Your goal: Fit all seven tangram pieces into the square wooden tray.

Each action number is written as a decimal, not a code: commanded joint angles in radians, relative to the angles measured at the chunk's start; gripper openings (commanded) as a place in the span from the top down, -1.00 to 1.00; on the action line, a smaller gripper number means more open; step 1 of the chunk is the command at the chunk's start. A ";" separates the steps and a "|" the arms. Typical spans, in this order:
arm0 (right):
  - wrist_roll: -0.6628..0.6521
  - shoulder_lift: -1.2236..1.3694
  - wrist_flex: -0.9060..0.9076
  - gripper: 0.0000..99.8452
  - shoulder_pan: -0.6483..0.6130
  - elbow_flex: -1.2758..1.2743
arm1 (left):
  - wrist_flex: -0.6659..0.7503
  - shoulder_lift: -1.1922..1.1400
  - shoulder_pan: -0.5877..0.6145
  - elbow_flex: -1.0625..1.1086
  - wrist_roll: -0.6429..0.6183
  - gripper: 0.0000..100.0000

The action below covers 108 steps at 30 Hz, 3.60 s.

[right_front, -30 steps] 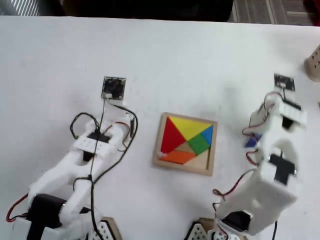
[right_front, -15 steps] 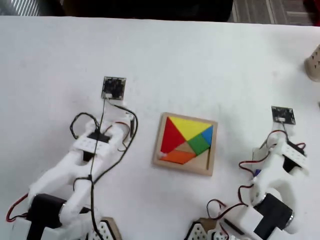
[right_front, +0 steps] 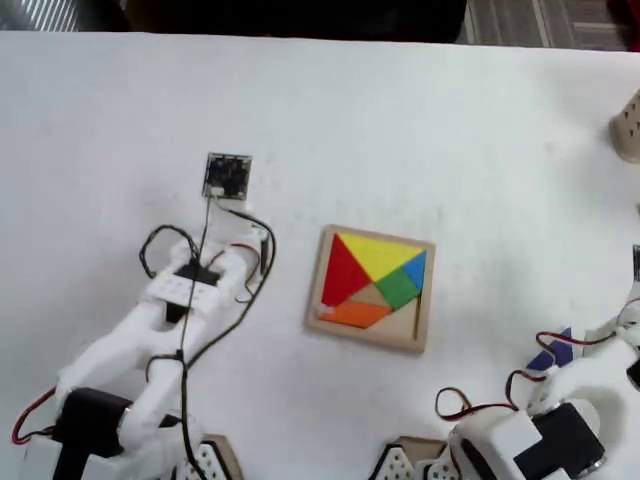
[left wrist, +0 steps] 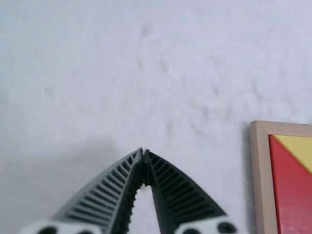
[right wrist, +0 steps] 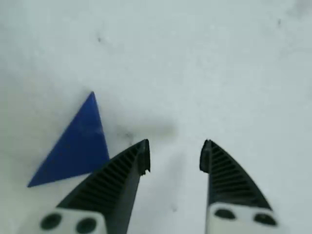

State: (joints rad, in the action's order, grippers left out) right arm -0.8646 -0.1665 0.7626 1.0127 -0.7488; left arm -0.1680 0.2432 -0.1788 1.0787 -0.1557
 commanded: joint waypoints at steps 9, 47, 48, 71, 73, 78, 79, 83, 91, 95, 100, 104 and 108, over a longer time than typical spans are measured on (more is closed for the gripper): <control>-1.143 -0.105 0.246 0.75 -0.153 0.081 | -0.002 -0.002 0.001 -0.051 0.011 0.95; -1.679 -0.093 -0.050 0.51 -0.091 -0.278 | -0.005 -0.001 0.001 -0.051 0.064 0.95; -1.645 -0.093 -0.082 0.51 -0.093 -0.293 | -0.005 -0.001 0.001 -0.051 0.064 0.95; -0.927 -0.400 -0.079 0.70 -0.094 -0.313 | 0.000 0.007 -0.001 -0.035 0.064 0.95; -0.928 -0.549 0.090 0.55 -0.068 -0.313 | 0.000 0.007 -0.001 -0.035 0.064 0.95; -0.872 -0.828 0.372 0.57 -0.045 -0.315 | 0.000 0.007 -0.001 -0.034 0.064 0.95; -0.852 -0.848 0.400 0.62 -0.041 -0.315 | 0.000 0.007 -0.001 -0.034 0.064 0.95; -0.810 -0.806 0.406 0.65 0.008 -0.311 | 0.000 0.007 -0.001 -0.032 0.066 0.95; -0.980 -0.363 0.312 0.51 0.107 -0.103 | 0.000 0.007 -0.001 -0.032 0.066 0.95; -1.185 -0.176 0.308 0.51 0.137 -0.020 | 0.000 0.007 -0.001 -0.032 0.066 0.95; -1.189 -0.008 0.214 0.51 0.137 0.051 | 0.000 0.007 -0.001 -0.032 0.066 0.95; -1.189 0.120 0.051 0.51 0.133 0.055 | 0.000 0.007 -0.001 -0.032 0.066 0.95; -1.194 0.162 0.035 0.51 0.134 0.057 | 0.000 0.007 -0.001 -0.032 0.066 0.95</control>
State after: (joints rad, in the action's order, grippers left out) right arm -2.0415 -0.0130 0.8209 1.1400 -0.7258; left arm -0.1680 0.2432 -0.1788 1.0787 -0.0959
